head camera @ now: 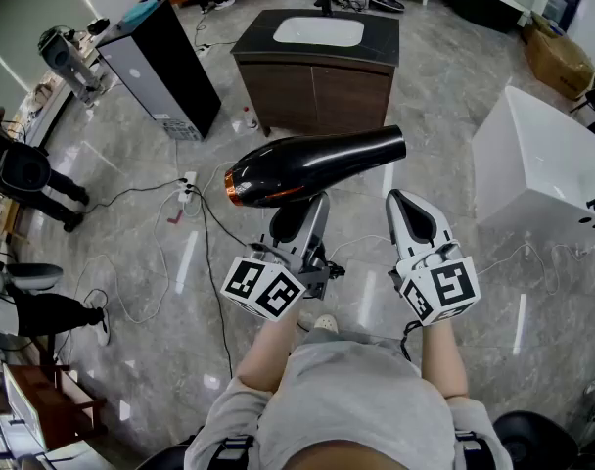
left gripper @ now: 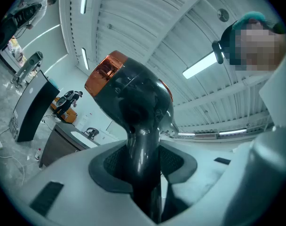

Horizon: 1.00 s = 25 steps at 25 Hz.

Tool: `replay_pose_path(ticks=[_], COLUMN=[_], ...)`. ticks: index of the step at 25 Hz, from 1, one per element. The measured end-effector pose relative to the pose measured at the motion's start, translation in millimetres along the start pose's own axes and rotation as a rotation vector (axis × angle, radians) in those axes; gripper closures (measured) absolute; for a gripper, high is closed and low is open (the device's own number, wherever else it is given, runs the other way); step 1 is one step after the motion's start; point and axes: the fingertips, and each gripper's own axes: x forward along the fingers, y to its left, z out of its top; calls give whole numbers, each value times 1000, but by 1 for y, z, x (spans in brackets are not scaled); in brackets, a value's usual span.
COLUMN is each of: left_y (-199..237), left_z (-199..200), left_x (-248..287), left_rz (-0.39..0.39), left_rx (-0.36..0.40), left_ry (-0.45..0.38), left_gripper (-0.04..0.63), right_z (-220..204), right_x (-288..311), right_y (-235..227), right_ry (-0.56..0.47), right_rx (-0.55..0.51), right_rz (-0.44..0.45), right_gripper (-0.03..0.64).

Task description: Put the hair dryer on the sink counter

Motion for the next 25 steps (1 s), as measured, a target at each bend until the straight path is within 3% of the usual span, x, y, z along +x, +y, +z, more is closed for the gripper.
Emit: replay_pose_path(ticks=[18,25], left_y=[33,43], left_z=[9,1], left_x=[-3,0], left_rz=[-25,-22], left_rx=[-5,34], left_ry=[13,36], left_gripper=[426,426], right_z=[-12,-23], right_x=[29,35], right_y=[20,21], right_ry=[14,22], right_rx=[8,18], right_rz=[-23,-12], right_gripper=[607,607])
